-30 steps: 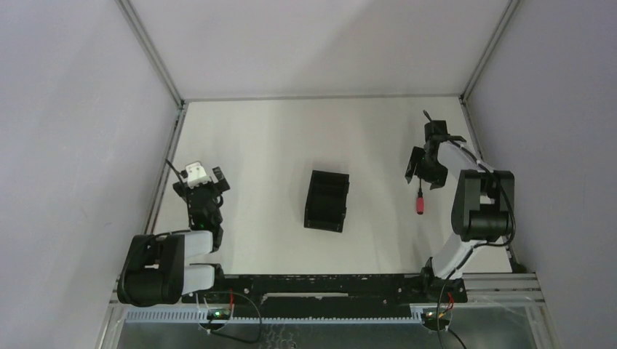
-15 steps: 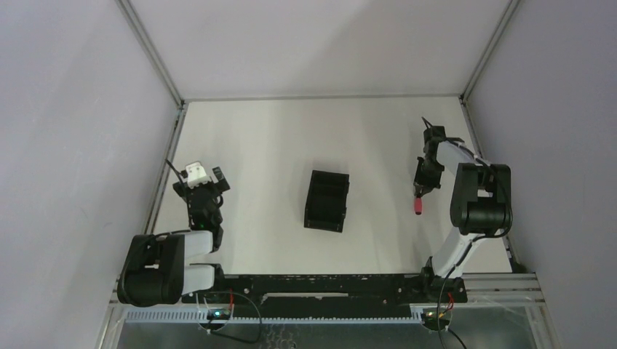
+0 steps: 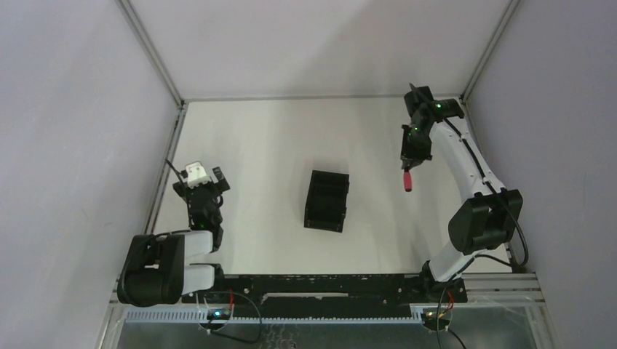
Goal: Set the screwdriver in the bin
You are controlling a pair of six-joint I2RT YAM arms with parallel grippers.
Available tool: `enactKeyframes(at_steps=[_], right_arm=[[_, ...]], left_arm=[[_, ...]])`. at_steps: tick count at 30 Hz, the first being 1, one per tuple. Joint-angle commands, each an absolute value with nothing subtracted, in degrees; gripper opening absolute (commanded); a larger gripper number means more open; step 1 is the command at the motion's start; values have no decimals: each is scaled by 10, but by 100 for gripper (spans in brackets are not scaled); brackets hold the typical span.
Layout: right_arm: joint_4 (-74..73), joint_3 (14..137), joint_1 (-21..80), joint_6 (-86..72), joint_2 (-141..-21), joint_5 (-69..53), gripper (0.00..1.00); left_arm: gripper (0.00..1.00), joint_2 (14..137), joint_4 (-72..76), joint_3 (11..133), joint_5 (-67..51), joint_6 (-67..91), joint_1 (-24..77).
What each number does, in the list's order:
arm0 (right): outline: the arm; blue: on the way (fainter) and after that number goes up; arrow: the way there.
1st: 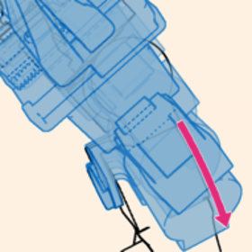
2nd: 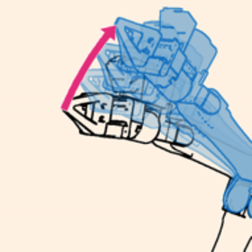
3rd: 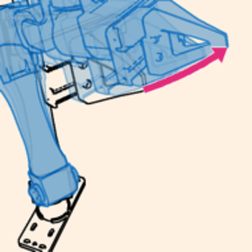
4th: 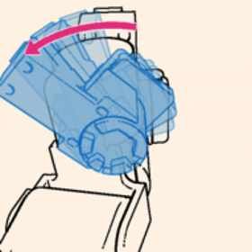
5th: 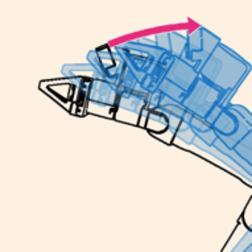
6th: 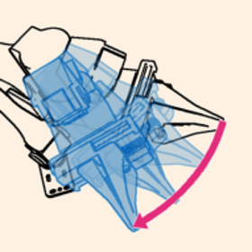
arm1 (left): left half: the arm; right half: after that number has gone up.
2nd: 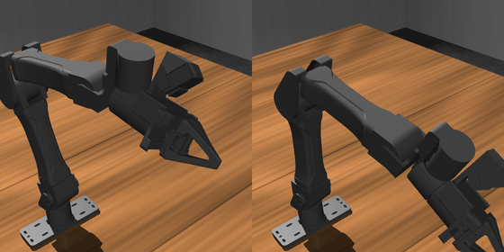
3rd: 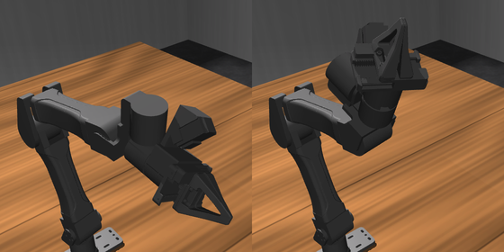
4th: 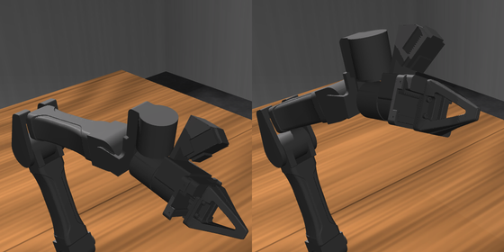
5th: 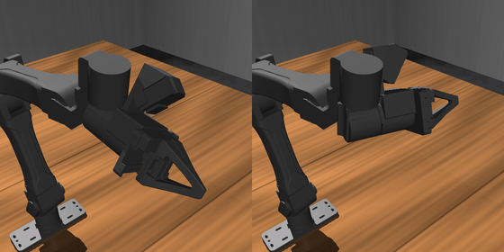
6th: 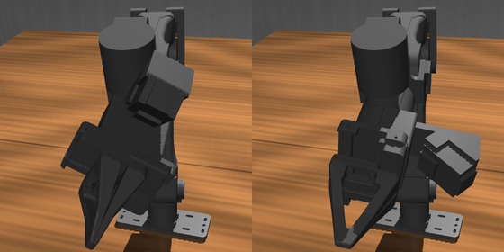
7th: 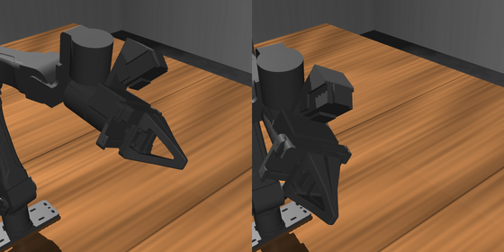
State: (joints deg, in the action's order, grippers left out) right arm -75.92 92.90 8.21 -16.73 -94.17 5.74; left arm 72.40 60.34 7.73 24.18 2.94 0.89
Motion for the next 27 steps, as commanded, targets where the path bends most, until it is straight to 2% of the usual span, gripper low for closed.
enactKeyframes(at_steps=[1, 4, 10, 19, 27], right_arm=[[-694, 943, 156, -234, -916, -17, 2], [-596, 930, 235, -268, -916, -79, 0], [-494, 917, 372, -307, -946, -39, 0], [-378, 794, 427, -296, -978, -5, 0], [-354, 761, 446, -303, -1042, 33, 1]], left_arm=[[98, 725, 625, 104, 237, 20, 11], [98, 725, 625, 104, 237, 20, 10], [98, 725, 625, 104, 237, 20, 11], [98, 725, 625, 104, 237, 20, 11], [98, 725, 626, 104, 238, 20, 11]])
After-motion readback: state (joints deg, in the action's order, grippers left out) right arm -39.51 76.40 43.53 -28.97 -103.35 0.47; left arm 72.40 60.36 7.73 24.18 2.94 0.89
